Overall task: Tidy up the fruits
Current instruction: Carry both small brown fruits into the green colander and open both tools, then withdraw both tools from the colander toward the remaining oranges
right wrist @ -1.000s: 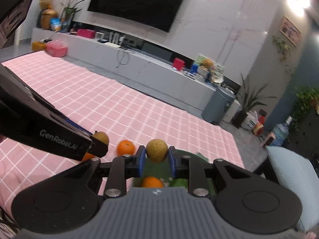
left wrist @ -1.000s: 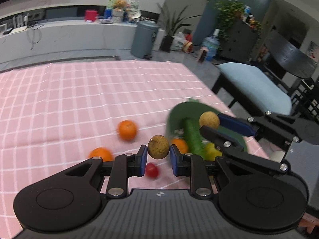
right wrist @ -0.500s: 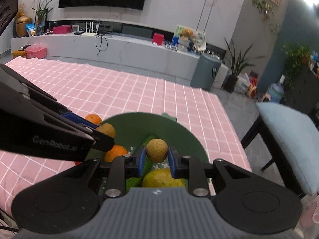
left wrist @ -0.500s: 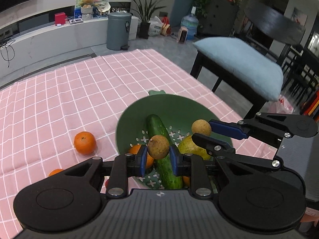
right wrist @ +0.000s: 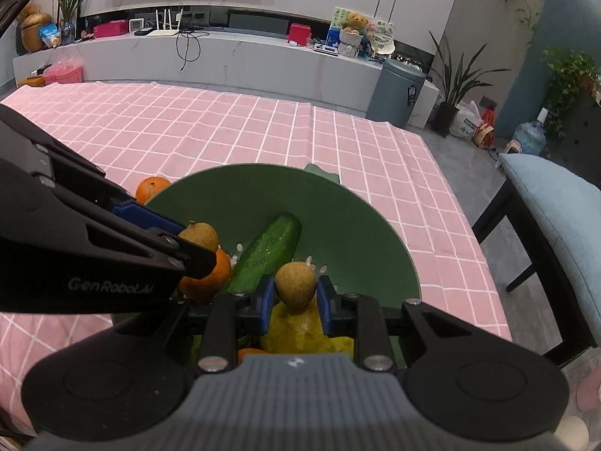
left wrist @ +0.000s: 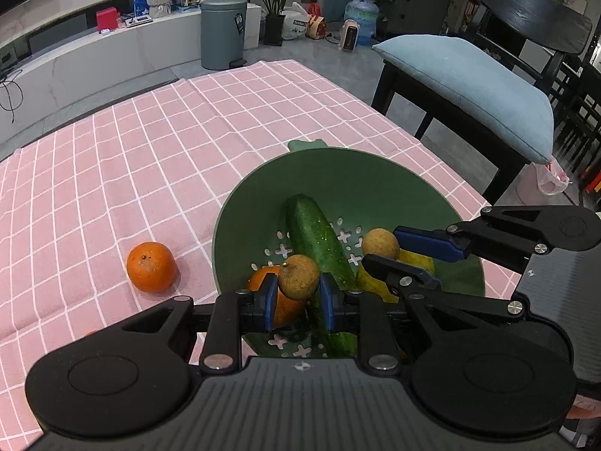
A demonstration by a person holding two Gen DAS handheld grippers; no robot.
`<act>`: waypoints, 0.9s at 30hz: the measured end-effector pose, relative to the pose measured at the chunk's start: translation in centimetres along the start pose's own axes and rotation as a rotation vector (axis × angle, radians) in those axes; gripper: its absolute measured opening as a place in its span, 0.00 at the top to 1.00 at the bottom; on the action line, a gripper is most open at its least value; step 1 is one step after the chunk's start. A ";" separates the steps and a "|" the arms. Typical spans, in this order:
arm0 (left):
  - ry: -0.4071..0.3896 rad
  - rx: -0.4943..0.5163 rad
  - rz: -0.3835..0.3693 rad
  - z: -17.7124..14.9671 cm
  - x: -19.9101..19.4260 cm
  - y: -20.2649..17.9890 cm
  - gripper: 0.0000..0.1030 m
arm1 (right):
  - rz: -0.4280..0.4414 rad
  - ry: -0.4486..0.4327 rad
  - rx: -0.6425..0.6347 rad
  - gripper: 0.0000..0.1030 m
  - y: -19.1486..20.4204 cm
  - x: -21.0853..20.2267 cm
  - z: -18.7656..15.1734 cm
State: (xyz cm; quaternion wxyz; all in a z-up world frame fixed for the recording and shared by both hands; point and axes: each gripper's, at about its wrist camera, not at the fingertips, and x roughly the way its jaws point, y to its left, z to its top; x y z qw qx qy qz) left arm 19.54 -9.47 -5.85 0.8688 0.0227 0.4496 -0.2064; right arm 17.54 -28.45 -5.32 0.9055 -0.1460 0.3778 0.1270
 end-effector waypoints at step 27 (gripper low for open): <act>-0.100 -0.044 -0.015 -0.4 -3.8 0.5 0.51 | -0.061 -0.063 -0.026 0.50 0.6 -3.2 -0.5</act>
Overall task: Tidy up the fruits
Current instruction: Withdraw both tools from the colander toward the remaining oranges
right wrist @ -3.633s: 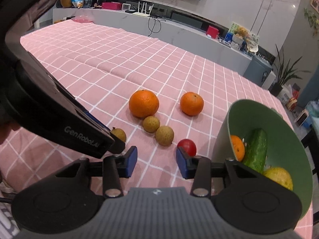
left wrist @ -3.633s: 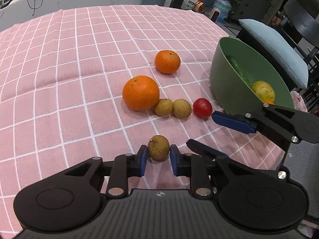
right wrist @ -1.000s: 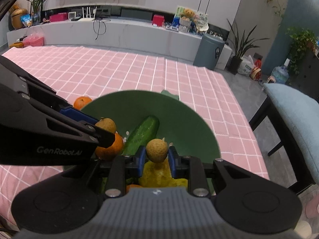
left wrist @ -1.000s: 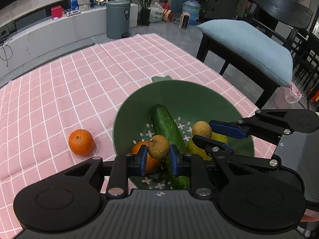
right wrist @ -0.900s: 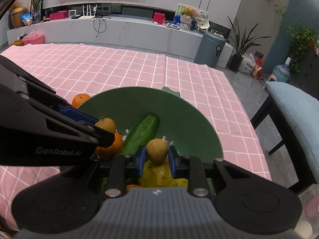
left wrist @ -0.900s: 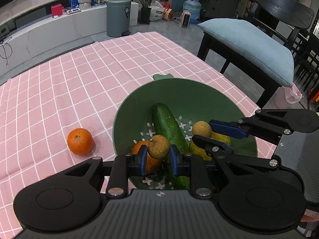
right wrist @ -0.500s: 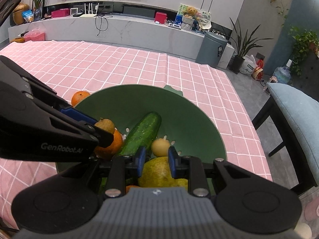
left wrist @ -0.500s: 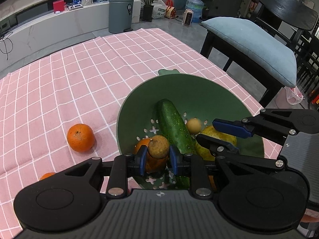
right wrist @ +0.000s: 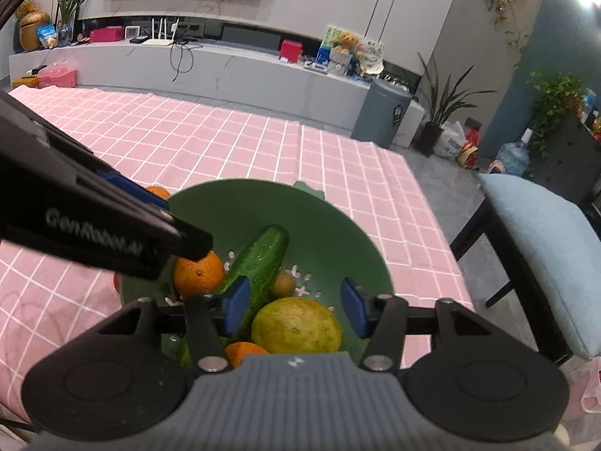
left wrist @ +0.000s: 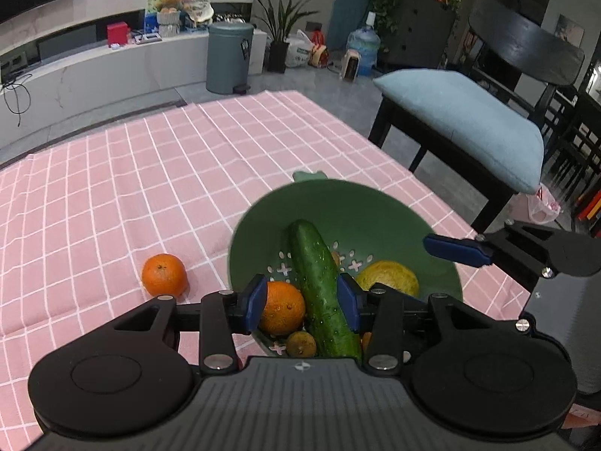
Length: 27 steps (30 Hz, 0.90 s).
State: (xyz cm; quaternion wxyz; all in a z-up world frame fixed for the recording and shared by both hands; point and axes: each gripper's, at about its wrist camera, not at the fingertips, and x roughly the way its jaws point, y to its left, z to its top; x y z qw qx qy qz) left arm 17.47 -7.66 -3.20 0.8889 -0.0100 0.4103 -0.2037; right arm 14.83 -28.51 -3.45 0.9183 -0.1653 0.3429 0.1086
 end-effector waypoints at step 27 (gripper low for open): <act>-0.052 -0.042 0.144 -5.6 -7.4 6.1 0.51 | 0.175 -0.090 0.079 0.48 8.0 -5.4 -0.8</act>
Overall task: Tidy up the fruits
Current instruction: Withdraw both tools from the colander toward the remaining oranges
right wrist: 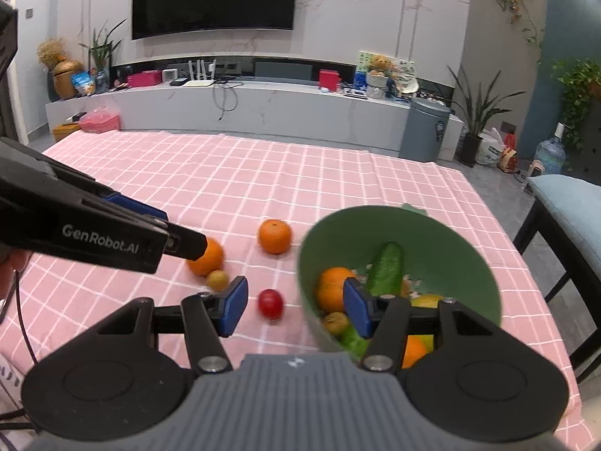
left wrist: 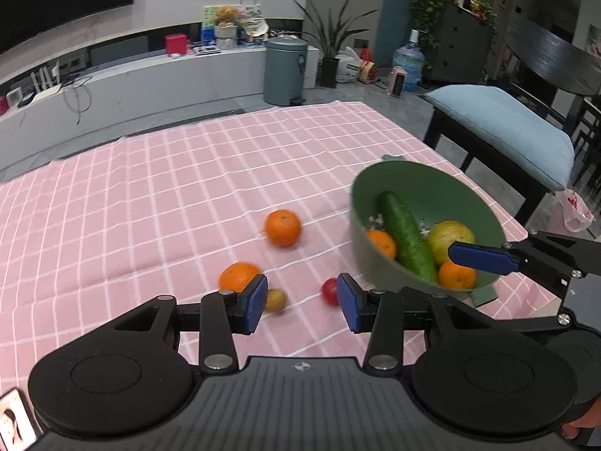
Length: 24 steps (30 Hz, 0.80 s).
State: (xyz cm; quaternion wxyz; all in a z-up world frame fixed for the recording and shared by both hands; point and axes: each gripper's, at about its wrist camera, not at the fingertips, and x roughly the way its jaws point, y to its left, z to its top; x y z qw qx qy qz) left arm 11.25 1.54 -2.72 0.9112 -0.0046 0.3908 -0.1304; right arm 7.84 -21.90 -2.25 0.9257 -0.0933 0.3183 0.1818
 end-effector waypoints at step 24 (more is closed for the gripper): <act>0.022 -0.111 -0.048 -2.3 3.8 5.8 0.51 | -0.018 0.078 -0.310 0.60 6.2 5.8 -1.0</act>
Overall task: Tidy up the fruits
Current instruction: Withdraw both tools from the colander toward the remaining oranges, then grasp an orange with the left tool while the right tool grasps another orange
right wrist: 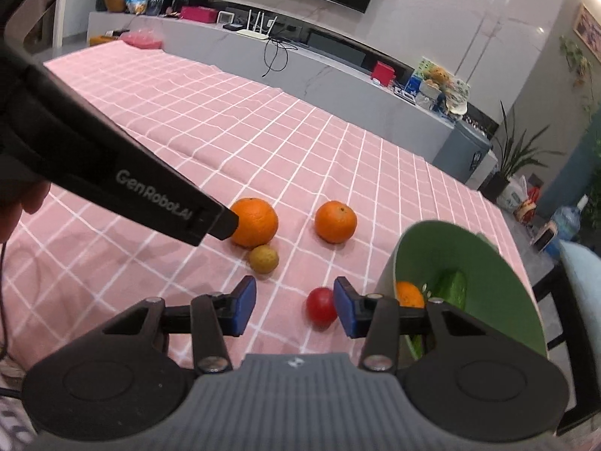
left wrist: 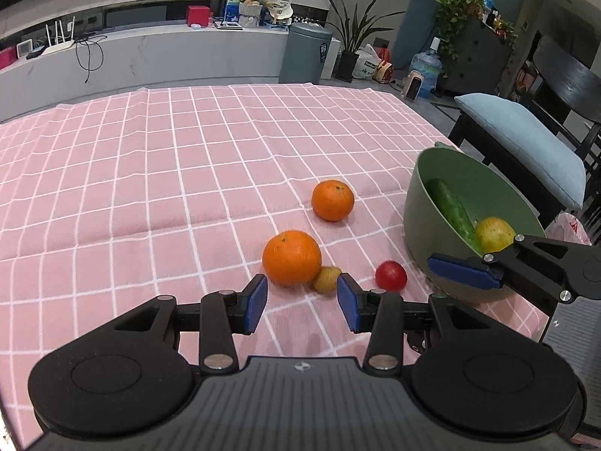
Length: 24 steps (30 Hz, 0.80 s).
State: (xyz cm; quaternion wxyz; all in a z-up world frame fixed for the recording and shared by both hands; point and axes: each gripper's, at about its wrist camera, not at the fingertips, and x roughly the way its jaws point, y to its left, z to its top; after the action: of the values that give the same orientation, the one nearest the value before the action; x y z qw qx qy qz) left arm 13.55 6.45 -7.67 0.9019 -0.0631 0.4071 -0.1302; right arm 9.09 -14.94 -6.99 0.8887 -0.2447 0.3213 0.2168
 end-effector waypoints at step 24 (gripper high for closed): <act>0.055 -0.092 -0.044 2.1 4.7 2.0 0.52 | 0.010 -0.013 -0.106 0.62 -1.1 3.5 1.9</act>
State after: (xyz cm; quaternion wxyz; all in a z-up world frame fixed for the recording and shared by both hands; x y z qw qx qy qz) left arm 18.45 7.05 -10.08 0.8835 -0.1098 0.4356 -0.1330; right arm 13.03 -13.96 -7.74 0.8754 -0.2884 0.3050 0.2396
